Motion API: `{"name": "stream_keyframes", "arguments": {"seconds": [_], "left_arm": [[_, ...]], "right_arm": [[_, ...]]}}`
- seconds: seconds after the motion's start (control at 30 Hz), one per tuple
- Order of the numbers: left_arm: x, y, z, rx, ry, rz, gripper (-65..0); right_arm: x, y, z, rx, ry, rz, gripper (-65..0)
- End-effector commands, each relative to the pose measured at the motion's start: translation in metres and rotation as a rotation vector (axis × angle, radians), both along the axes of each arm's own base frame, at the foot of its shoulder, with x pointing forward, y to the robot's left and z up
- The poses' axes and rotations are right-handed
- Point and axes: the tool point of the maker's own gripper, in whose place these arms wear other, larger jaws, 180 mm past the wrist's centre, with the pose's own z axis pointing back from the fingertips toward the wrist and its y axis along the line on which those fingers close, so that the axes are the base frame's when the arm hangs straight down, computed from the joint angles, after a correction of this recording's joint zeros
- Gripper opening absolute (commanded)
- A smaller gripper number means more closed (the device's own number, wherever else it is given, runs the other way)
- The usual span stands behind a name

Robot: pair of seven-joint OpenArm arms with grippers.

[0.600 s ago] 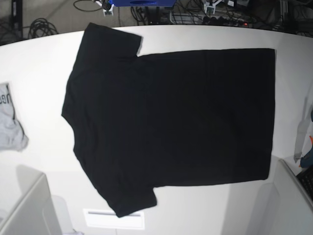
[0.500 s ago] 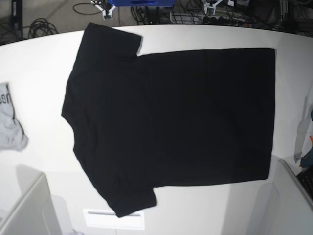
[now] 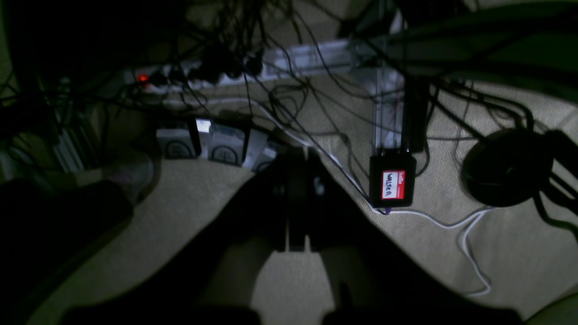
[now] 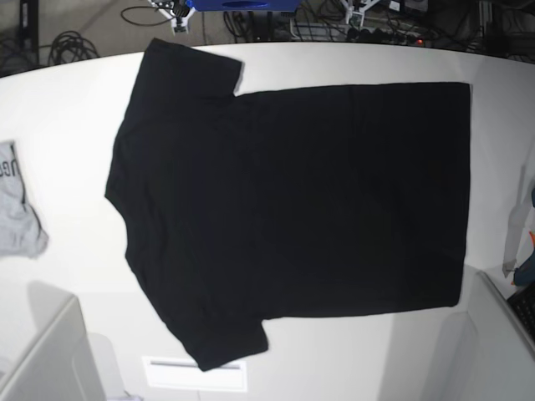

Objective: Fold the T-shirt properly

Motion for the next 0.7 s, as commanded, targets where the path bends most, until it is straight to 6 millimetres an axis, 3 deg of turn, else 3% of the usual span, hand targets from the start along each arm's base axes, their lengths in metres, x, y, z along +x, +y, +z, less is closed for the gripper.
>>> {"name": "stream_keyframes", "arguments": {"seconds": [0.0, 0.27, 0.37, 0.53, 0.67], "left_arm": [[-0.012, -0.001, 0.002, -0.002, 0.016, -0.006, -65.0], [-0.043, -0.026, 0.002, -0.066, 0.088, -0.255, -65.0], [-0.027, -0.011, -0.001, -0.031, 0.07, -0.137, -65.0], [-0.029, 0.029, 0.001, 0.044, 0.089, 0.072, -65.0], [-0.045, 0.026, 0.001, 0.039, 0.14, 0.035, -65.0]], "right_arm": [[-0.003, -0.003, 0.0, -0.005, 0.008, -0.001, -65.0], [-0.001, -0.003, 0.0, -0.005, 0.006, -0.001, -65.0], [-0.002, -0.003, 0.0, -0.005, 0.008, -0.001, -65.0], [-0.006, -0.013, 0.001, -0.021, 0.014, -0.002, -65.0], [-0.015, -0.019, 0.002, -0.031, 0.03, -0.014, -65.0]]}}
